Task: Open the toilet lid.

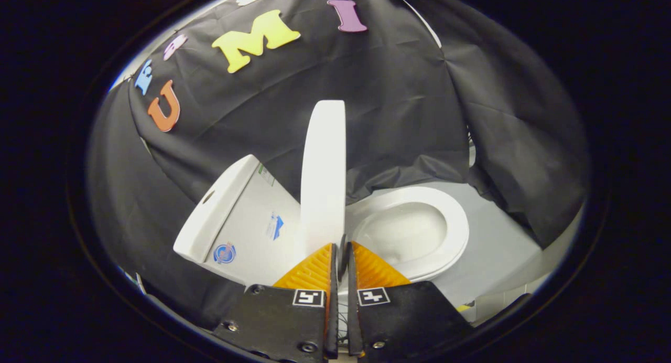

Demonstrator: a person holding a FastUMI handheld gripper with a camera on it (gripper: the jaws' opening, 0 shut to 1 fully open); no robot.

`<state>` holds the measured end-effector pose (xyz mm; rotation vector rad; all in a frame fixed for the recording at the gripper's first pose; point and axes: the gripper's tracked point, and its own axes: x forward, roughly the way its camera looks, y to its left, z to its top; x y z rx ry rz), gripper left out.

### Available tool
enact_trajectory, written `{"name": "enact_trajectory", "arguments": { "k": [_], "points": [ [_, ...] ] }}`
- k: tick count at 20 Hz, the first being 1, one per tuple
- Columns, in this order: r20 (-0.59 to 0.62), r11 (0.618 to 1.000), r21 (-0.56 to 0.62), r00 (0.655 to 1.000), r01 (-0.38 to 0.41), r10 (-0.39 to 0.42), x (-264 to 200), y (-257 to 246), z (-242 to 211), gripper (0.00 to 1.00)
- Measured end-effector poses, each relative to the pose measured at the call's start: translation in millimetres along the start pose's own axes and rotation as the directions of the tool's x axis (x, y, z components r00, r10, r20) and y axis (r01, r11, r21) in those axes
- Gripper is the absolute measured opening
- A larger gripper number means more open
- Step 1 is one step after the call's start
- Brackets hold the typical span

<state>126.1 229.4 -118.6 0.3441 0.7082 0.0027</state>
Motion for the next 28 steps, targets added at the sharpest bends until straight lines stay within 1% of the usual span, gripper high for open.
{"name": "enact_trajectory", "arguments": {
  "k": [6,9,13,18,28],
  "points": [
    [0.016,0.997,-0.075,1.000,0.009,-0.008,0.7,37.3,-1.8,0.11],
    [0.023,0.993,-0.118,1.000,-0.003,0.006,2.8,58.0,-4.8,0.12],
    [0.013,0.989,-0.145,1.000,-0.015,0.017,5.7,82.9,-10.0,0.14],
    [0.024,0.971,-0.239,1.000,-0.001,0.007,12.6,110.8,-15.7,0.15],
    [0.012,0.939,-0.342,0.999,-0.036,0.042,25.8,157.5,-37.7,0.16]
  ]
}}
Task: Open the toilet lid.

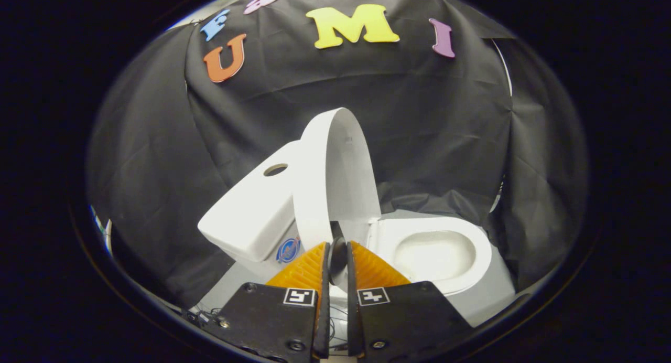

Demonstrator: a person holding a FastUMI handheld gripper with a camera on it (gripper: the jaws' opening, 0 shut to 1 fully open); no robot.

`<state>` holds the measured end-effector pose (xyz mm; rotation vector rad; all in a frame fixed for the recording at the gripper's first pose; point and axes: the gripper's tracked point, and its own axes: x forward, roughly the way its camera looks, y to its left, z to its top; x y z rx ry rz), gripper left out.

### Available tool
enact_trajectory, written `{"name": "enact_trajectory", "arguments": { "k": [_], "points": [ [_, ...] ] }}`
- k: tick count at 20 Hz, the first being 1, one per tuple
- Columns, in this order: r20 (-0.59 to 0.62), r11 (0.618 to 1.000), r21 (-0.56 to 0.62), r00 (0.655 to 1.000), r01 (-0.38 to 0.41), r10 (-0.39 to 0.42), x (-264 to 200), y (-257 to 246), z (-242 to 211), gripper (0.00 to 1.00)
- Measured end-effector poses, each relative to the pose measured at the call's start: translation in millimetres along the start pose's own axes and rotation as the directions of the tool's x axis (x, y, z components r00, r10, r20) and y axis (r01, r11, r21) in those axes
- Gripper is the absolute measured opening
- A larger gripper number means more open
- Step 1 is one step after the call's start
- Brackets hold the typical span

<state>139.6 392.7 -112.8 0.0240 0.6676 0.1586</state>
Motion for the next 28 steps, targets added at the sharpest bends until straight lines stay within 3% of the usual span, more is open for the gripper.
{"name": "enact_trajectory", "arguments": {
  "k": [17,20,23,27,28],
  "points": [
    [-0.006,0.983,-0.174,0.998,-0.055,0.055,7.3,31.1,-1.7,0.17],
    [-0.022,0.980,-0.145,0.991,-0.134,0.132,-0.1,33.4,-4.2,0.35],
    [0.014,0.981,-0.099,0.986,-0.166,0.168,-18.0,20.9,4.8,0.50],
    [0.070,0.980,-0.073,0.980,-0.183,0.188,-45.4,-6.5,18.2,0.84],
    [0.086,0.981,-0.068,0.979,-0.180,0.186,-52.2,-15.3,20.2,0.83]
  ]
}}
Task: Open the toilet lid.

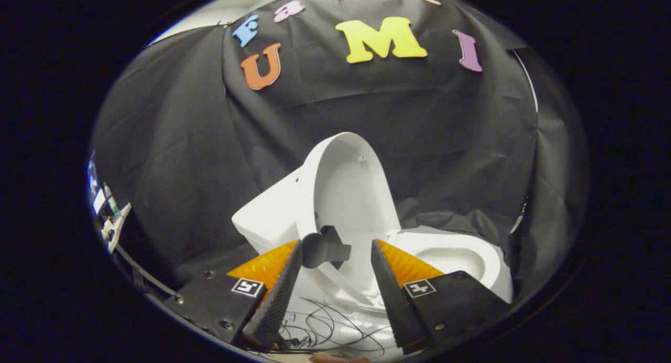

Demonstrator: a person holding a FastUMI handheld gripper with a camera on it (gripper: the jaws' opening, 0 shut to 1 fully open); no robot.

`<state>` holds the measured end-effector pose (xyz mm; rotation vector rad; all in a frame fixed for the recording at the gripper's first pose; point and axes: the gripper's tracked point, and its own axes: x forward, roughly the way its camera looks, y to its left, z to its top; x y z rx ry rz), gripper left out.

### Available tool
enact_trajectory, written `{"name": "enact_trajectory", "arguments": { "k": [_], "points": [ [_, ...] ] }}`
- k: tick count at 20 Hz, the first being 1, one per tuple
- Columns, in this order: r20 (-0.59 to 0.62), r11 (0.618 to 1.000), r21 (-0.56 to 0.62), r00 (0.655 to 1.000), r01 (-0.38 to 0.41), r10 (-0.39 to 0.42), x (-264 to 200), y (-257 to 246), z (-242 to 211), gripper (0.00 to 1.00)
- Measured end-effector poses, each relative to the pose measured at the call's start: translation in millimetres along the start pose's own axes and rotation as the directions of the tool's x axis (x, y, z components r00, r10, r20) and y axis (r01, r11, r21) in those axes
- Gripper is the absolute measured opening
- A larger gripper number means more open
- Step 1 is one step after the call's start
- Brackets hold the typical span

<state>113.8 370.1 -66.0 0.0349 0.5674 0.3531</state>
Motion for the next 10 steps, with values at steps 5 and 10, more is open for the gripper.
{"name": "enact_trajectory", "arguments": {
  "k": [5,10],
  "points": [
    [0.091,1.000,0.004,0.996,0.019,-0.019,-48.1,-43.1,14.2,0.82],
    [0.174,0.993,-0.011,0.979,0.114,-0.111,-93.1,-100.6,23.7,0.86]
  ]
}}
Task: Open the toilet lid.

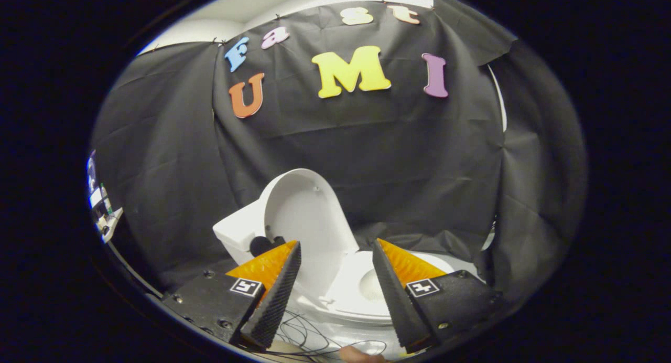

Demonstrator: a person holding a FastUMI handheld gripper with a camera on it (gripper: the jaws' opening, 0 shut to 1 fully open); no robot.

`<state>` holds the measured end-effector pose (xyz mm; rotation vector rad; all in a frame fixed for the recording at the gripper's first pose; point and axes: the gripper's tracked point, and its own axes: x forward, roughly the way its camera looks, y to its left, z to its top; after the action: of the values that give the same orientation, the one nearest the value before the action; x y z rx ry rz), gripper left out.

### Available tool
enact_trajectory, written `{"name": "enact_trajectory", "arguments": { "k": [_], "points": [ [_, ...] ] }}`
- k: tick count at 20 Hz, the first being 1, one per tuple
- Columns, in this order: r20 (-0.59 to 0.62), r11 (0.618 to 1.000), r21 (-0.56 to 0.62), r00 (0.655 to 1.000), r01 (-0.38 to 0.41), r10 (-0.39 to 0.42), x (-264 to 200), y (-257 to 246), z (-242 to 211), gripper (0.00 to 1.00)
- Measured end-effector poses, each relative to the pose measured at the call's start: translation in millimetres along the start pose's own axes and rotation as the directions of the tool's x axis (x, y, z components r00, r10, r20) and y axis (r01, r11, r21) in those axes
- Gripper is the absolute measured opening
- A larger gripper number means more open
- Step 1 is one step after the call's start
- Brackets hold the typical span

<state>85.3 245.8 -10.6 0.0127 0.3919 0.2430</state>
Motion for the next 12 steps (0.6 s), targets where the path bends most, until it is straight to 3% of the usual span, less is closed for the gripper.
{"name": "enact_trajectory", "arguments": {
  "k": [2,12],
  "points": [
    [0.029,1.000,0.003,0.999,0.030,-0.030,-12.1,-20.1,4.9,0.97],
    [0.187,0.996,0.028,0.978,0.088,-0.091,-82.2,-99.0,18.3,0.98]
  ]
}}
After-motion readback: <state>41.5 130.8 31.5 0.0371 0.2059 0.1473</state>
